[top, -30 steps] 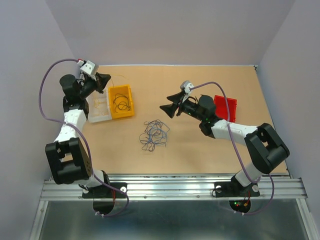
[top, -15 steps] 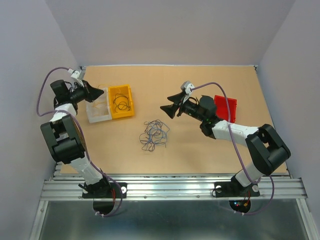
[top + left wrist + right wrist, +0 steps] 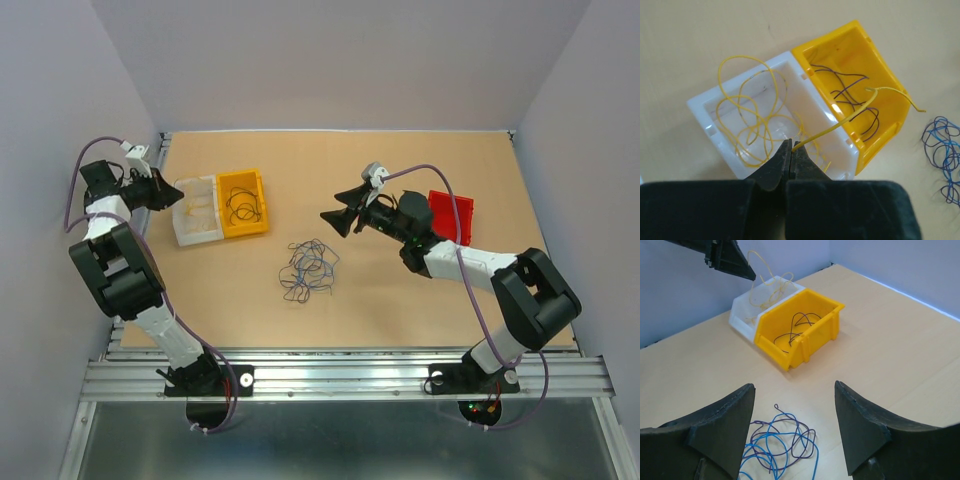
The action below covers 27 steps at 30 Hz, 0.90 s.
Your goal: Untangle the cables
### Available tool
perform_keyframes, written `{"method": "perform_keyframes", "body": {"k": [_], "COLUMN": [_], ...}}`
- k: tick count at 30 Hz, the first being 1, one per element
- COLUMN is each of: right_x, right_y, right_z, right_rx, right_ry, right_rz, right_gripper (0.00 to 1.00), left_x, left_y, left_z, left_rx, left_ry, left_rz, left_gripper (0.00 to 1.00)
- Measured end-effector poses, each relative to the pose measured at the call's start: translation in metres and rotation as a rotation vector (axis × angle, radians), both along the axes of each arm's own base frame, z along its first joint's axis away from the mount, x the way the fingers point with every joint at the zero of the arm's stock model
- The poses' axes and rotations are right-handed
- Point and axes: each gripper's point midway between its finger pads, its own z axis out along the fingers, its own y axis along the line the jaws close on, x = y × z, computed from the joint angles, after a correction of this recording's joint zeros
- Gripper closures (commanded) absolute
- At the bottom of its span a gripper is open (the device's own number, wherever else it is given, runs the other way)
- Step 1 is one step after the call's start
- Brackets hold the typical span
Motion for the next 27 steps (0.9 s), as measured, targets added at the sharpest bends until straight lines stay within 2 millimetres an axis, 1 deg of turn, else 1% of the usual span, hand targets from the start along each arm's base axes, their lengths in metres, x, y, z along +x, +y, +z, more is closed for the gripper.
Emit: {"method": "perform_keyframes", "body": {"k": [6,9,10,12,16,19,23,27], "right_x": [0.0,-0.001,-0.001,-0.001,-0.001,-0.001,0.0,0.001], "right_y": [0.0,0.0,0.001,0.001,0.002,0.003,0.004,0.005], "right_z": [0.0,0.0,0.0,-0.002,-0.006,-0.007,-0.013,-0.023], "right_rx": [0.003,0.006,0.006,0.006,0.002,0.002,-0.005,-0.02], "right_ry": [0.005,0.011,0.012,0.016,0.025,0.03,0.041,0.06], "right_rz": [0.001,0.002,0.004,0.009,0.012,0.014,0.017,0.016], "right_gripper": [0.3,0.3,0.3,0.3,0.29,0.28,0.28,0.28], "left_x": [-0.01,-0.016,-0.016,-0.011,-0.003,0.0,0.007,0.017], "left_y": [0.021,0.025,0.025,0.028,0.028,0.025,0.018,0.007], "left_z": [-0.025,-0.04,-0.043,-0.042,-0.045,-0.053,-0.063,-0.063], "left_rx": [0.139,0.214,0.224,0.272,0.346,0.398,0.488,0.557], "left_ry": [0.109,0.173,0.186,0.199,0.221,0.257,0.289,0.285], "left_rz": [0.064,0.083,0.083,0.09,0.11,0.128,0.16,0.187], "left_gripper": [1.0,1.0,1.0,1.0,1.0,0.99,0.99,0.96]}}
